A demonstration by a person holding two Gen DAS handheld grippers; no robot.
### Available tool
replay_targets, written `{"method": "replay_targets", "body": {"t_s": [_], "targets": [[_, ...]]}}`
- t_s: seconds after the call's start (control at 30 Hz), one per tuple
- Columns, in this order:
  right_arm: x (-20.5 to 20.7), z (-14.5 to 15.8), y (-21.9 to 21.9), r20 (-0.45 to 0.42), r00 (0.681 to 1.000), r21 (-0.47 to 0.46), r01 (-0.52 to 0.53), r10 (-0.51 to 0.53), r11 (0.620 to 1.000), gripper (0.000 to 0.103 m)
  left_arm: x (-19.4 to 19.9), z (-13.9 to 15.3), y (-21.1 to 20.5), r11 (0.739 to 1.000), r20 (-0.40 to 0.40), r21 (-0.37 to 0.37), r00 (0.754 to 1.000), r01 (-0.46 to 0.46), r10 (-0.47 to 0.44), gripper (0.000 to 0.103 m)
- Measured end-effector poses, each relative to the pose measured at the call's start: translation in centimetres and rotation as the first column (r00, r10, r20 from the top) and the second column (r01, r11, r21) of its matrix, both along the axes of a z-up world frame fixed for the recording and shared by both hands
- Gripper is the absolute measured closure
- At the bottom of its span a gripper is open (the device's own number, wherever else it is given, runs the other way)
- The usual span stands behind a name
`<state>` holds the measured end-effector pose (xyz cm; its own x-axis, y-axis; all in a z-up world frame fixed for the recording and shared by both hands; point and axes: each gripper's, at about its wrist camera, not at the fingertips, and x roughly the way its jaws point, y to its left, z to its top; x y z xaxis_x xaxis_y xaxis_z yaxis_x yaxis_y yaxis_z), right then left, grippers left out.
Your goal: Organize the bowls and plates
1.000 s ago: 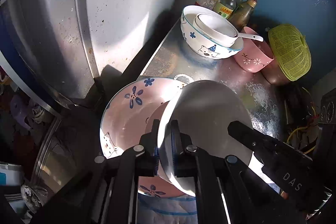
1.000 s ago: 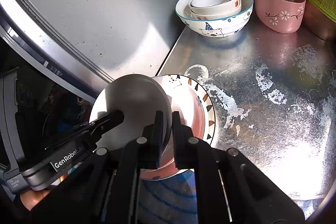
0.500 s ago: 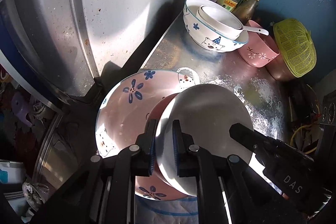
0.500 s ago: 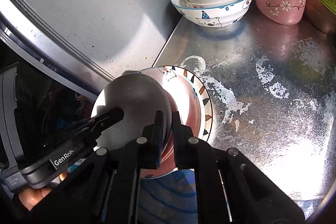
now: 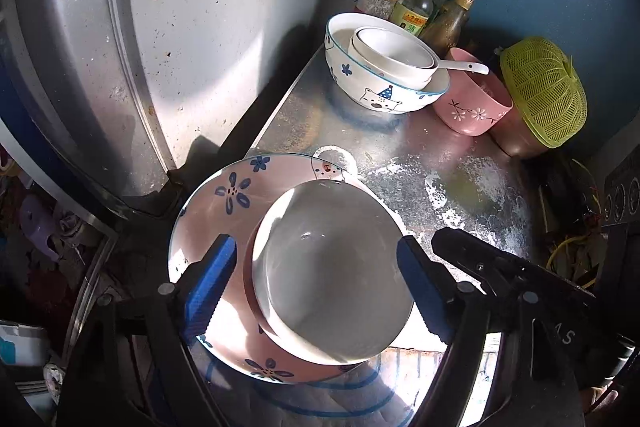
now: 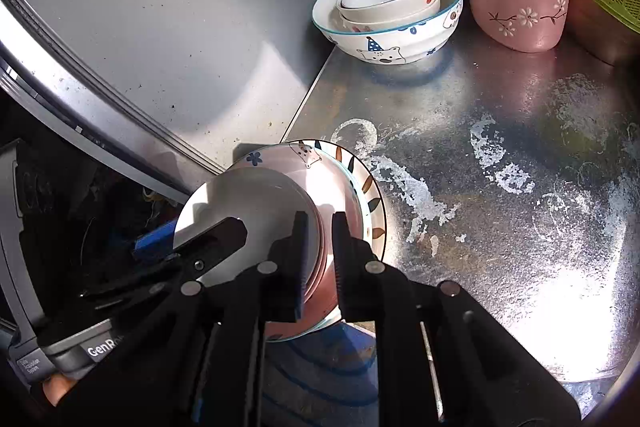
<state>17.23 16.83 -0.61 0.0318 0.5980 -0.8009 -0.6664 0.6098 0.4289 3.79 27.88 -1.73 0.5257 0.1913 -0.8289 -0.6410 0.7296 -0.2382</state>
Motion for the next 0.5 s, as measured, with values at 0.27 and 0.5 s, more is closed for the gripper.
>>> {"method": "replay_targets", "body": {"t_s": [0.27, 0.5], "targets": [[1.7, 0.3, -2.5, -0.004, 0.995, 0.023, 0.101, -0.101, 0.995, 0.013, -1.0, 1.3, 0.3, 0.999, 0.027, 0.028, 0.999, -0.032, 0.031, 0.001], [1.2, 1.1, -3.2, 0.015, 0.996, 0.032, 0.088, -0.088, 0.996, 0.000, -1.9, 0.8, 0.1, 0.999, 0.014, 0.035, 0.999, -0.041, 0.040, 0.001]]}}
